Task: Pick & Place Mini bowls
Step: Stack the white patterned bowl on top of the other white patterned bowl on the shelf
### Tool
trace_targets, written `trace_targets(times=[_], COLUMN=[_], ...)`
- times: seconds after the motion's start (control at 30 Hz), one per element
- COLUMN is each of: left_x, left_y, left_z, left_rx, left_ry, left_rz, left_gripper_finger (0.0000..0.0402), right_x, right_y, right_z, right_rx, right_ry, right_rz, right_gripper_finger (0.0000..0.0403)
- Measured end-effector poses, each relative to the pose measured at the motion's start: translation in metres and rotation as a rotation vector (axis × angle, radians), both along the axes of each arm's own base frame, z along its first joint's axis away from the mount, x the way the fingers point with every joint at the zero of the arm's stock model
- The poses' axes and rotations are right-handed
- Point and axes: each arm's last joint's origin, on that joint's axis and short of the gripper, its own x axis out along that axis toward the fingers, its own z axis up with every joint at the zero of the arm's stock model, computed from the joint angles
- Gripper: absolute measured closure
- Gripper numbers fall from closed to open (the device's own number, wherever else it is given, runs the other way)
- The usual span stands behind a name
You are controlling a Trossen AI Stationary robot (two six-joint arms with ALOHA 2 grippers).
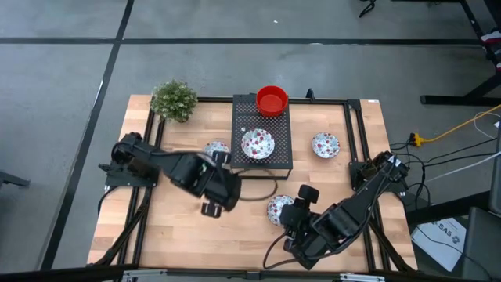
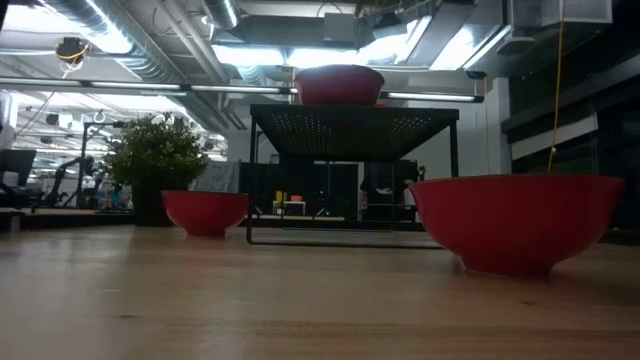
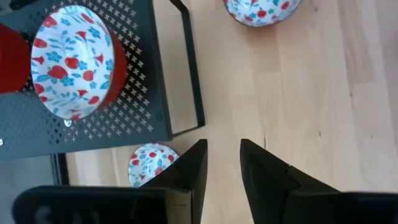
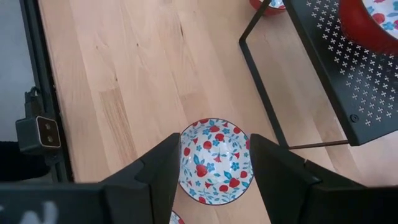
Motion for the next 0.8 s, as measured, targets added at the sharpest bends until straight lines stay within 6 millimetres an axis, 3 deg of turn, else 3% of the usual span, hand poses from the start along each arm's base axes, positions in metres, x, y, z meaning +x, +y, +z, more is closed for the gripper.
trace_targets(times=[0.37,0.8], left_x=[-0.016,-0.049], left_y=[-0.035,-0.015], left_z=[-0.051,-0.099], left_rx=[0.140,0.166], left_ry=[0.095,0.095], left_rz=[0.046,0.157], left_gripper_finger=[0.0313,0.0313], right_x=[0.002,0.002], right_y=[-0.001,-0.001], right_z=[0.000,0.000], right_rx=[0.002,-0.019], right_ry=[-0.002,0.009], right_rz=[0.000,0.030], right_gripper_finger=[0.0212,0.0212])
